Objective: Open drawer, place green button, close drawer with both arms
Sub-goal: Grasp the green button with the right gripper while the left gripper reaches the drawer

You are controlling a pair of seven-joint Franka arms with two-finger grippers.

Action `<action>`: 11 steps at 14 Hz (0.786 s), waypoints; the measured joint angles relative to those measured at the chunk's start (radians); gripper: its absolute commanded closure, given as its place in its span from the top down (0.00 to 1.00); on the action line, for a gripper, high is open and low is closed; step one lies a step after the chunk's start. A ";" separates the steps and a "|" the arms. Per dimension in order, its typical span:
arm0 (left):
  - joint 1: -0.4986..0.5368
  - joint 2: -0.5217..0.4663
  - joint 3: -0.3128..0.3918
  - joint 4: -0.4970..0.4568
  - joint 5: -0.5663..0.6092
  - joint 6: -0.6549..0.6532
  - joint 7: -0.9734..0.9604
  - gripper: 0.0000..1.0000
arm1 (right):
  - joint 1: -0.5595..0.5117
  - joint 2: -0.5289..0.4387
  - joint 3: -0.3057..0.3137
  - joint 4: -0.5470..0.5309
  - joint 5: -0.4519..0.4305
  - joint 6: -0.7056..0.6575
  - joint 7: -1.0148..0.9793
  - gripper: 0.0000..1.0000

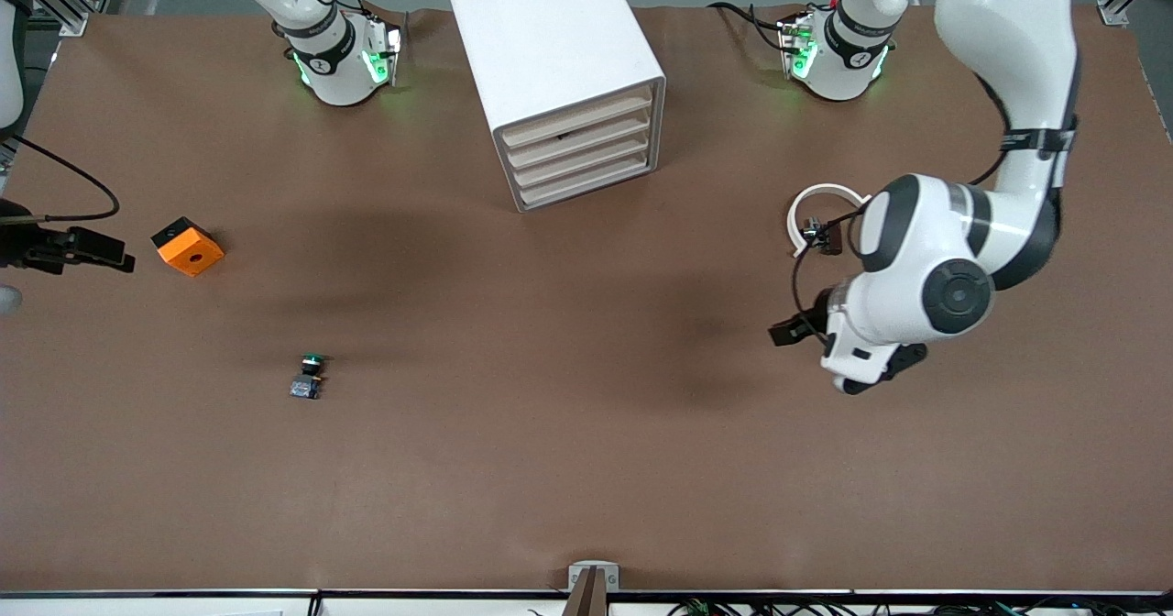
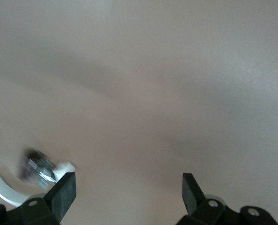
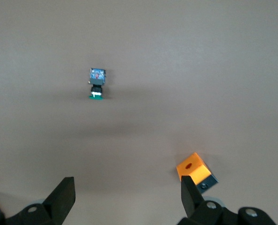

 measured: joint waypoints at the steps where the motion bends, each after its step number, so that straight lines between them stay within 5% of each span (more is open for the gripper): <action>1: -0.022 0.008 0.000 0.005 -0.022 0.001 -0.087 1.00 | 0.005 0.022 0.003 -0.001 0.017 0.029 0.025 1.00; 11: -0.091 0.180 -0.042 0.014 -0.312 -0.106 -0.673 1.00 | 0.137 0.248 0.014 -0.162 0.035 0.485 0.195 1.00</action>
